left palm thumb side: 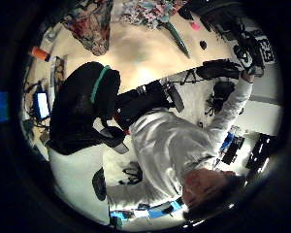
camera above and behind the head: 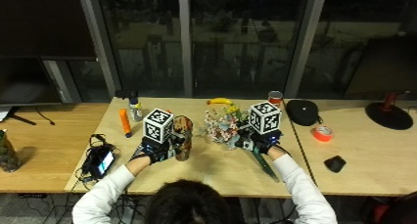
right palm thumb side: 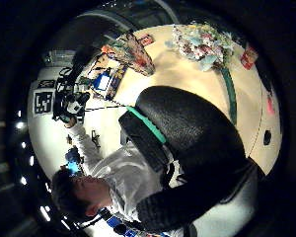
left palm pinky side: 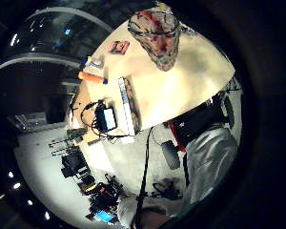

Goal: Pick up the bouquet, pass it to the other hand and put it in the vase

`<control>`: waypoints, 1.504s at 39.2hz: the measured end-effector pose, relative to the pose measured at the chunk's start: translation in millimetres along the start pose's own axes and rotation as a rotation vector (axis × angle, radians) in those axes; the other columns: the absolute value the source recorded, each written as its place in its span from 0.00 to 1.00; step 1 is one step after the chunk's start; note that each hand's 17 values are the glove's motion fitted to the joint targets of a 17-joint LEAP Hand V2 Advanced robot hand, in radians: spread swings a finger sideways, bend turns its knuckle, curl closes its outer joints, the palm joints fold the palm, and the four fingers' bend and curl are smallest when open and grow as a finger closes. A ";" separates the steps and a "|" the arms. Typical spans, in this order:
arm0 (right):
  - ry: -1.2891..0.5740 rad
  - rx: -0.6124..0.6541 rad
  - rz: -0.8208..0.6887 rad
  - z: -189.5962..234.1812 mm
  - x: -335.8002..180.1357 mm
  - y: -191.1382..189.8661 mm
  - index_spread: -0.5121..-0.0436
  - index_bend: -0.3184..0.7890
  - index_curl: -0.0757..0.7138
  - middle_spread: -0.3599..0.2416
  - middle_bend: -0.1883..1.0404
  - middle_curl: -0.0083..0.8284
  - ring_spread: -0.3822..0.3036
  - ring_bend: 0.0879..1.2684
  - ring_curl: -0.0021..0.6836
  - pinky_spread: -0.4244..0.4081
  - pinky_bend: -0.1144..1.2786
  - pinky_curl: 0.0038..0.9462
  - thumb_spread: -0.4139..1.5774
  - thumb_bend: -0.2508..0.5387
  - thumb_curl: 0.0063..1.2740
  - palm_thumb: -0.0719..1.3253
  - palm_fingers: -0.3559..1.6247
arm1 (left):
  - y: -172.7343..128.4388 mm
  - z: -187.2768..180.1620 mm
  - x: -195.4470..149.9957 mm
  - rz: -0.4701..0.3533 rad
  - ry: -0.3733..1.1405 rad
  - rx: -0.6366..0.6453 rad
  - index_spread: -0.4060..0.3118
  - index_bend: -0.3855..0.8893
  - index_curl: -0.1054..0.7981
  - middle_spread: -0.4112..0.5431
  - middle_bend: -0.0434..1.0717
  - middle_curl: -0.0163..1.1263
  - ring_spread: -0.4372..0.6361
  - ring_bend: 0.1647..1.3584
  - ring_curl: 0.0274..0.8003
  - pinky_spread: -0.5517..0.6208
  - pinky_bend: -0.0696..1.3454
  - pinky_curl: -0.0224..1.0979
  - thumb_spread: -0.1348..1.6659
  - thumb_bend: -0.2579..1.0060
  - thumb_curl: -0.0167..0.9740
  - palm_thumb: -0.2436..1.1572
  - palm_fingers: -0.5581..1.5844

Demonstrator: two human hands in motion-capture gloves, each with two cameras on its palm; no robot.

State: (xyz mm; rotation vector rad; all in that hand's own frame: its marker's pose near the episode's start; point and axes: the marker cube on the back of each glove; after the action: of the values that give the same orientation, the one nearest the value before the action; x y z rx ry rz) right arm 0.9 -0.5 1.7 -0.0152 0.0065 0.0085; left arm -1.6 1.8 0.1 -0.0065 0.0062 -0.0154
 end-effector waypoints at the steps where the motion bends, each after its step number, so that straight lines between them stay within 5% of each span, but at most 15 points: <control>1: 0.002 -0.003 0.000 0.3 0.0 0.2 0.67 0.36 0.11 0.59 0.30 0.06 0.59 0.22 0.09 0.60 0.39 0.10 0.42 0.49 0.03 0.21 0.33 | 0.2 0.0 -0.3 -0.003 0.001 -0.001 0.56 0.39 0.15 0.57 0.22 0.05 0.57 0.19 0.05 0.62 0.28 0.08 0.33 0.34 0.07 0.36 0.40; 6: 0.013 -0.009 -0.012 4.1 0.9 8.6 0.46 0.38 0.16 0.58 0.31 0.12 0.60 0.27 0.19 0.64 0.43 0.18 0.57 0.49 0.05 0.23 0.30 | 0.1 -5.5 0.0 -0.034 0.008 -0.004 0.55 0.40 0.19 0.65 0.22 0.11 0.67 0.24 0.13 0.70 0.31 0.14 0.51 0.35 0.11 0.39 0.38; 12: -0.012 0.002 0.019 3.6 11.9 22.1 0.34 0.39 0.20 0.58 0.32 0.18 0.61 0.29 0.25 0.67 0.44 0.23 0.68 0.46 0.08 0.24 0.28 | -8.5 -18.1 6.7 -0.065 -0.021 0.017 0.56 0.40 0.23 0.69 0.23 0.15 0.73 0.28 0.18 0.75 0.32 0.18 0.63 0.34 0.15 0.40 0.36; 30: -0.028 0.090 0.206 -8.7 26.6 11.1 0.30 0.36 0.23 0.61 0.32 0.29 0.64 0.40 0.37 0.70 0.49 0.31 0.78 0.34 0.13 0.24 0.30 | -30.9 -11.2 23.8 -0.081 0.032 0.121 0.68 0.42 0.34 0.70 0.26 0.24 0.77 0.31 0.24 0.79 0.28 0.24 0.73 0.24 0.21 0.34 0.37; 38: -0.080 0.068 0.346 -17.5 41.4 7.6 0.43 0.34 0.21 0.66 0.36 0.34 0.62 0.46 0.42 0.71 0.54 0.34 0.80 0.31 0.15 0.25 0.35 | -22.9 -5.2 28.3 -0.065 0.023 0.131 0.71 0.41 0.35 0.73 0.22 0.26 0.78 0.32 0.26 0.80 0.29 0.26 0.74 0.21 0.23 0.35 0.35; 49: -0.121 0.046 0.627 0.1 86.9 -15.7 0.81 0.34 0.22 0.74 0.40 0.40 0.63 0.50 0.46 0.75 0.57 0.36 0.79 0.33 0.21 0.35 0.44 | -19.1 -1.7 22.7 -0.032 0.013 0.161 0.72 0.41 0.37 0.75 0.22 0.28 0.78 0.33 0.27 0.80 0.30 0.29 0.74 0.19 0.25 0.36 0.34; 59: -0.151 -0.001 0.744 67.2 122.0 -51.8 0.91 0.34 0.23 0.73 0.40 0.43 0.56 0.52 0.51 0.68 0.59 0.39 0.78 0.34 0.26 0.45 0.47 | -28.6 16.6 11.1 -0.040 0.056 0.159 0.72 0.42 0.39 0.75 0.23 0.30 0.78 0.33 0.28 0.81 0.28 0.29 0.75 0.19 0.26 0.37 0.34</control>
State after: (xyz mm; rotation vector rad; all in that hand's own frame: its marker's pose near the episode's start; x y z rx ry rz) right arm 123.8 -50.3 68.9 -0.0127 -0.1393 0.7532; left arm 9.2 -26.9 16.8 0.1525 0.0611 -0.0561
